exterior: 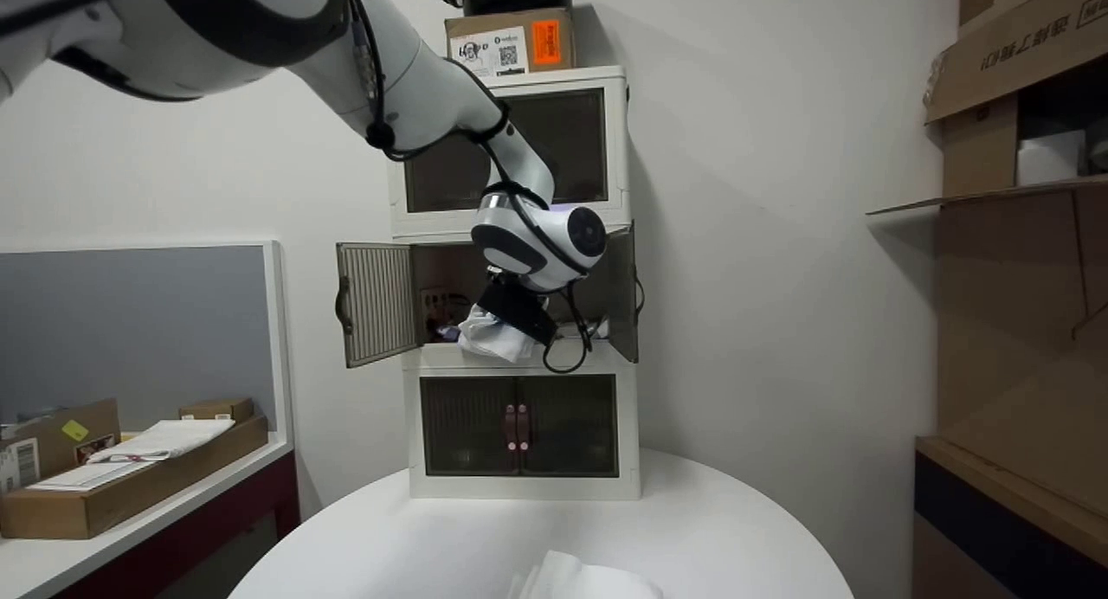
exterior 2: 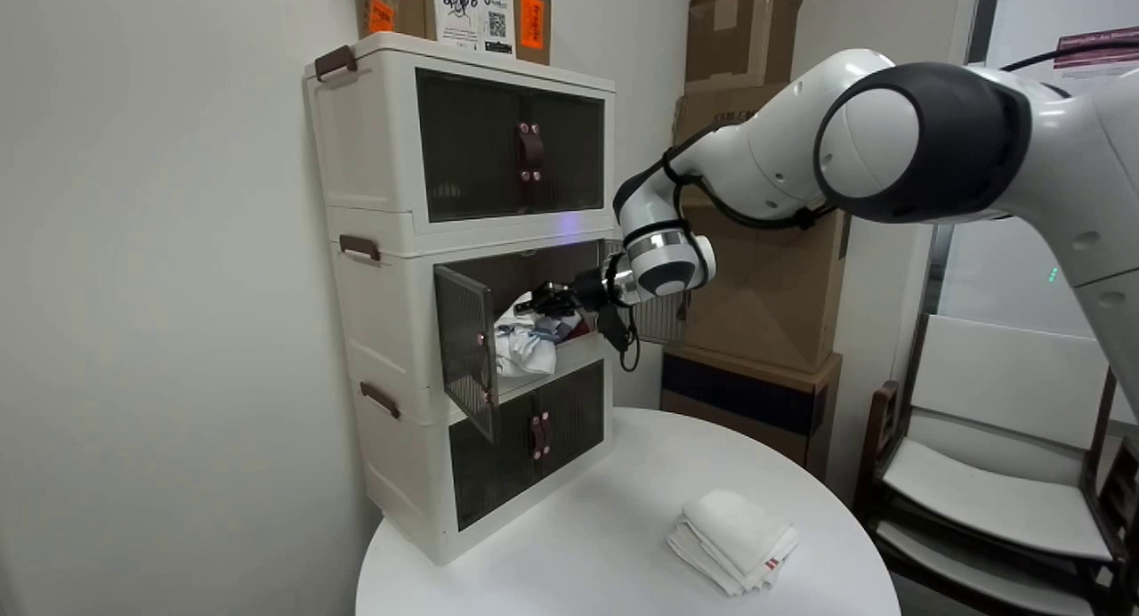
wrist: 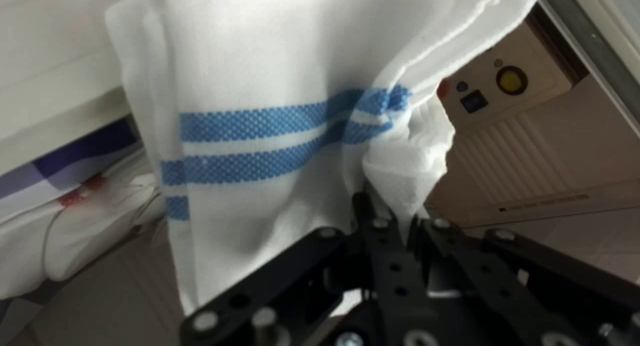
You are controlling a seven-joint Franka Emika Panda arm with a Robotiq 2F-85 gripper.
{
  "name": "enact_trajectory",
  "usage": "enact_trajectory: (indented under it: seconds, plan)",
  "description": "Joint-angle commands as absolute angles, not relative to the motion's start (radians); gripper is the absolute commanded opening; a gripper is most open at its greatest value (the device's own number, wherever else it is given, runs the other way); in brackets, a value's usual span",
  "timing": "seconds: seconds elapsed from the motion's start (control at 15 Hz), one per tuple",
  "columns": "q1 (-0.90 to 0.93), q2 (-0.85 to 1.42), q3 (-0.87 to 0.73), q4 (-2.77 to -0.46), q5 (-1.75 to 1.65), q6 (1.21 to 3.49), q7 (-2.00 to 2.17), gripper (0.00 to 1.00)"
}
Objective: Put the white and blue towel inside the open cabinet
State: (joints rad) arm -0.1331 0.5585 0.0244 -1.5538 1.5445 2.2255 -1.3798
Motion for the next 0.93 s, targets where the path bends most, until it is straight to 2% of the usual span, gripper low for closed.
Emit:
enact_trajectory:
  seconds: [0.0,0.73,0.8,0.87]
  plan:
    - [-0.104,0.644,0.019,-1.447,1.562,2.222,-1.375,0.02]
    - [-0.063,0.803,0.040,-1.171,1.533,2.230,-1.280,0.02]
    - [-0.075,0.742,0.041,-1.275,1.539,2.226,-1.327,0.09]
    - [-0.073,0.754,0.043,-1.252,1.538,2.227,-1.315,0.09]
